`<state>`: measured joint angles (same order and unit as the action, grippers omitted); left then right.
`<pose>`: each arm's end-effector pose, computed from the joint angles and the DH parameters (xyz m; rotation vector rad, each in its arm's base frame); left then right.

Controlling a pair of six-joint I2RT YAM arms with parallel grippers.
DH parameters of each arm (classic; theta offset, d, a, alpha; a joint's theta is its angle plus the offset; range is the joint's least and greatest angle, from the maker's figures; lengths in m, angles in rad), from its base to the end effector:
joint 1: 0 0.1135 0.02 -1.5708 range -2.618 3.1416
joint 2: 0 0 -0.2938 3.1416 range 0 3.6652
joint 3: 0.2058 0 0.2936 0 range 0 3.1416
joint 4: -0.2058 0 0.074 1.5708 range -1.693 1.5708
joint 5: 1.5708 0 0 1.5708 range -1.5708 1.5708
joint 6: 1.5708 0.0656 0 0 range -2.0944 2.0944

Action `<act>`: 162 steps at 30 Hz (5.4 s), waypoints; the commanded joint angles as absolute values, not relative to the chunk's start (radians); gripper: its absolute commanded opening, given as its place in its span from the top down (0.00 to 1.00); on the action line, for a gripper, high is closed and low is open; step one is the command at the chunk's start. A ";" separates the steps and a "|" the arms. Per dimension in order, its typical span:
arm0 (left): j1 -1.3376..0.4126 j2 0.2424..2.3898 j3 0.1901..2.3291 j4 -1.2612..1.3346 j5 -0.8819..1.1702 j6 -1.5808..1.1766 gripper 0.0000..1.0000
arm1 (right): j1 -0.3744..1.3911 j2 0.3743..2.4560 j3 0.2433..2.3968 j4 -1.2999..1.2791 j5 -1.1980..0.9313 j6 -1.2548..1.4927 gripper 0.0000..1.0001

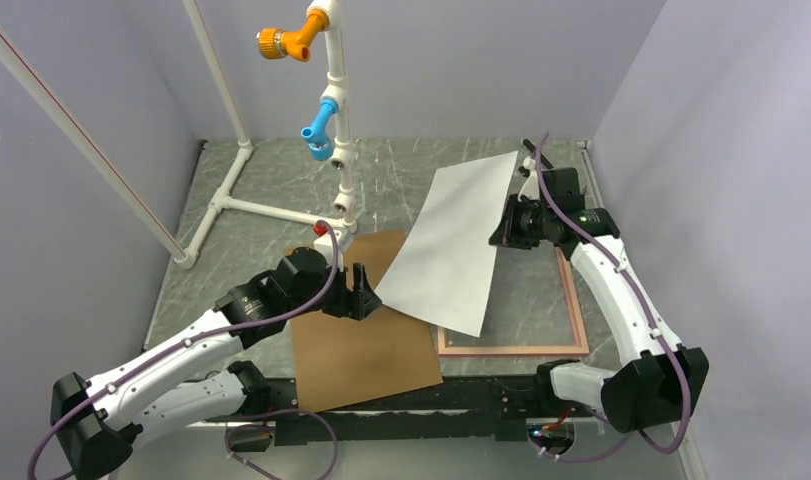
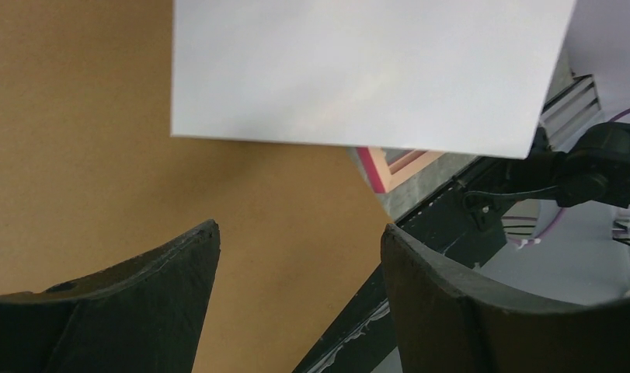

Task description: Put the photo into the frame

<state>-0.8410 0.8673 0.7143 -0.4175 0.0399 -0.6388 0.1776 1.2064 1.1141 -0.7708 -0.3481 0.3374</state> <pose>0.1584 -0.1811 0.2777 0.2550 2.2669 -0.8741 0.2866 0.0742 0.3182 0.0372 2.4713 0.6514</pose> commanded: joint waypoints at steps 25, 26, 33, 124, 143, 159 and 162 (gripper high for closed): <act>-1.017 1.496 1.168 -0.414 -0.090 -0.718 0.28 | 0.172 0.961 1.380 -0.940 0.254 0.351 1.00; -1.025 1.536 1.197 -0.422 -0.098 -0.737 0.30 | 0.171 0.958 1.388 -0.948 0.266 0.350 1.00; -1.062 1.793 1.431 -0.567 -0.201 -0.837 0.40 | 0.171 0.955 1.437 -0.985 0.285 0.348 1.00; -0.793 1.638 1.104 -0.503 -0.096 -0.733 0.37 | 0.171 0.999 1.401 -0.840 -0.429 0.289 1.00; -0.788 1.122 0.949 -0.664 -0.256 -0.771 0.19 | 0.170 1.035 1.385 -0.520 -0.979 0.457 1.00; -0.755 1.035 0.862 -0.647 -0.239 -0.802 0.17 | 0.076 1.144 0.978 -0.626 -0.797 0.319 1.00; -0.755 1.051 0.856 -0.635 -0.228 -0.802 0.17 | 0.027 1.204 0.979 -0.697 -0.740 0.276 1.00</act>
